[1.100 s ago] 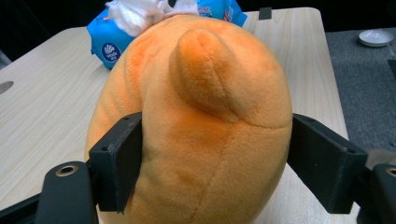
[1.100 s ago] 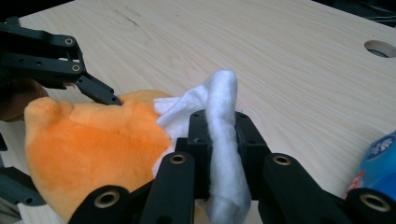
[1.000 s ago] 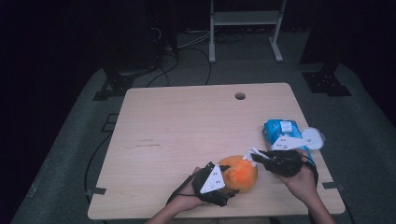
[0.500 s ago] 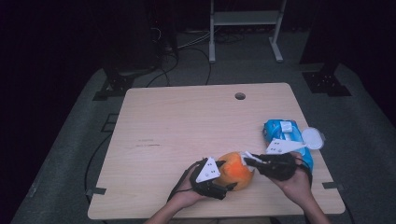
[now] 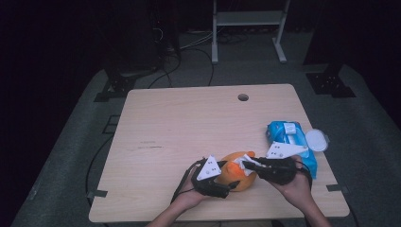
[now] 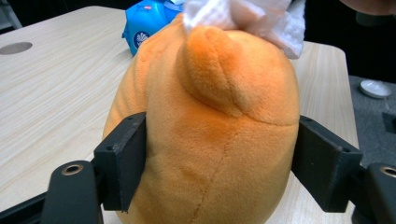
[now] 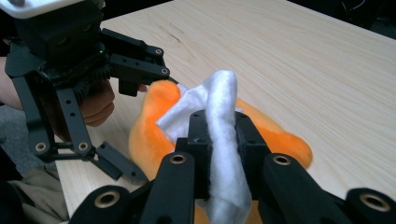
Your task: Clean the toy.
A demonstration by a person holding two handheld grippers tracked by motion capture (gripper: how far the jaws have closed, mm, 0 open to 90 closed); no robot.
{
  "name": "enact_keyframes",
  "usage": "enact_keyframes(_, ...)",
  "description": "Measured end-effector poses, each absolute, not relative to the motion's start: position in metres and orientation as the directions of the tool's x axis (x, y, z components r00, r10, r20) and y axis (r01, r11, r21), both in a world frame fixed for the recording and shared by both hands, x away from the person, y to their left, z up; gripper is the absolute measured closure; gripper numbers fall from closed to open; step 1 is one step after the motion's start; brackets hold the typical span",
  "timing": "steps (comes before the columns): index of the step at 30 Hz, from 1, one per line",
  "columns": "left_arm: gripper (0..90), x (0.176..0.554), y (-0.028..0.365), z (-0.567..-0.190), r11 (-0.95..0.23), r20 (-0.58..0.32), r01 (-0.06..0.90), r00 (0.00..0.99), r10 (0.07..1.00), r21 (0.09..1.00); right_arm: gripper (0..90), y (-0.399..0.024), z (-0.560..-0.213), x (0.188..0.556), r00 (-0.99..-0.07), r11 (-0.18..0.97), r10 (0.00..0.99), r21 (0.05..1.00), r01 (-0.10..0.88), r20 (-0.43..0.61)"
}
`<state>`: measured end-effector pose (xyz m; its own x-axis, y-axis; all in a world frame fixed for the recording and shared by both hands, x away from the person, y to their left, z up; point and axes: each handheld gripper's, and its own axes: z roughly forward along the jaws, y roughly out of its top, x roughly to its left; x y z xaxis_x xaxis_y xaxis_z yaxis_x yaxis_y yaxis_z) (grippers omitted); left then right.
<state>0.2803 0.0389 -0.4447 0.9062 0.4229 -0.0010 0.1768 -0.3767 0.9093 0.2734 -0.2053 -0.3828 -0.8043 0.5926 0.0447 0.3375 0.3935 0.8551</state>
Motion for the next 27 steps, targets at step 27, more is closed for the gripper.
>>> enact_keyframes(27,17.2,0.297,0.047,-0.442,-0.404,-0.078,0.243,0.92,0.384,0.882,79.0,-0.206,-0.392,0.279,-0.781,0.38,0.621,0.845,0.375,0.067)
